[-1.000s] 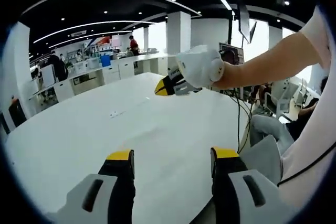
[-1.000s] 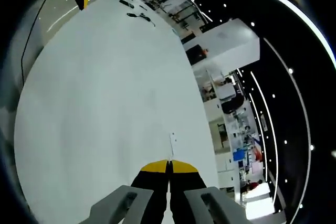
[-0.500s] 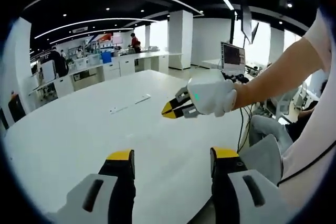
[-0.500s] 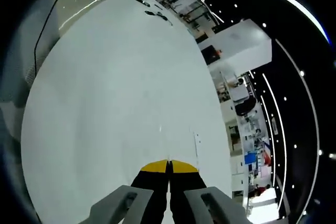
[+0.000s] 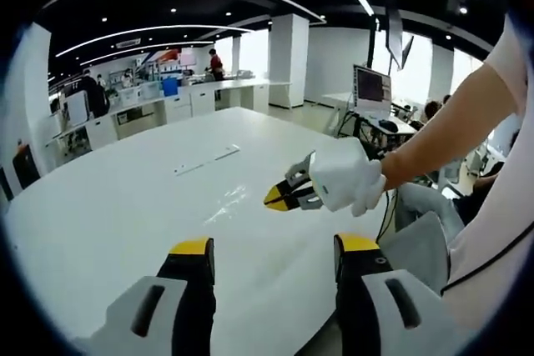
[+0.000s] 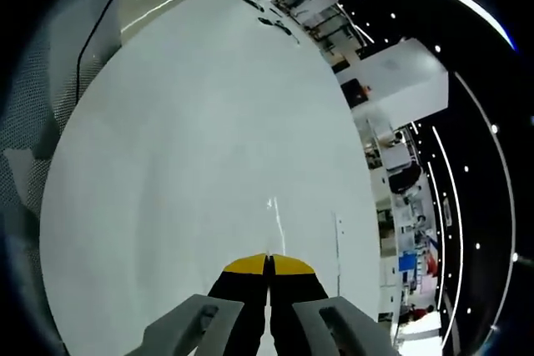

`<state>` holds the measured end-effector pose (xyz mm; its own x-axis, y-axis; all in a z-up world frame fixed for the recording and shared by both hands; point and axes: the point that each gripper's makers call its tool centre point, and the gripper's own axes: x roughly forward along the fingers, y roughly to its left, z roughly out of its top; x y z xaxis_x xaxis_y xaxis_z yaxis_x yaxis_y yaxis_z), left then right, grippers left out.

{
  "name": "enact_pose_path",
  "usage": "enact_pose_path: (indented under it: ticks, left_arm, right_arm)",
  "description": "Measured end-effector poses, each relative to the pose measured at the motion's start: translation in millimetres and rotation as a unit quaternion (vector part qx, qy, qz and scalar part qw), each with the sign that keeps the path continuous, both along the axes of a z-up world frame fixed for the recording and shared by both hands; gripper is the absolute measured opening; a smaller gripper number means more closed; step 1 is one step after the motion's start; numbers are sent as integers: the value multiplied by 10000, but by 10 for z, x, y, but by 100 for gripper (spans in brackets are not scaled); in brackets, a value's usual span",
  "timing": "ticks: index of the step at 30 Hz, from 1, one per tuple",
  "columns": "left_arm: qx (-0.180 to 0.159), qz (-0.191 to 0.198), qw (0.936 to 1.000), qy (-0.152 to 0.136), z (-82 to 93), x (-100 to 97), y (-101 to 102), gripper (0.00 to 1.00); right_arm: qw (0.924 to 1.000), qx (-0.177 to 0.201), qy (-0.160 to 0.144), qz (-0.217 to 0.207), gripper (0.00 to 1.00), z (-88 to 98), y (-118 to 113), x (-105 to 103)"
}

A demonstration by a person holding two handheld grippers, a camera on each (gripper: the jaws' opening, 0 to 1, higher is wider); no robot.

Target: Arrange the food packaging bags into a neat stack by flattening each bag and aligning their edges.

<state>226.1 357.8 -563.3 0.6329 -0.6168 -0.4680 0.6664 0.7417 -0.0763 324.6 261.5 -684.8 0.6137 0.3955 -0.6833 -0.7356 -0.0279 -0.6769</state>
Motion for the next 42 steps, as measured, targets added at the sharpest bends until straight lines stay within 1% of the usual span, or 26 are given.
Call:
enact_pose_path:
  ticks: [4, 11, 14, 22, 31, 42]
  left_arm:
    - [5, 8, 10000, 35, -14, -9, -20, 56]
    - [28, 6, 10000, 64, -18, -6, -34, 56]
    - [48, 14, 9999, 90, -33, -8, -24, 56]
    - [62, 64, 9999, 139, -54, -18, 3, 56]
    - [77, 88, 9997, 197, -98, -6, 21, 55]
    - [94, 101, 9996, 247, -145, 23, 40, 55]
  right_arm:
    - [9999, -60, 65, 139, 0, -100, 44, -113]
    - [9998, -105, 139, 121, 0, -232, 34, -105]
    - [9998, -106, 130, 107, 0, -243, 30, -61]
    - [9999, -134, 39, 96, 0, -240, 0, 143]
    - [9998, -140, 134, 15, 0, -289, -8, 273]
    - [9996, -99, 266, -6, 0, -374, 58, 302]
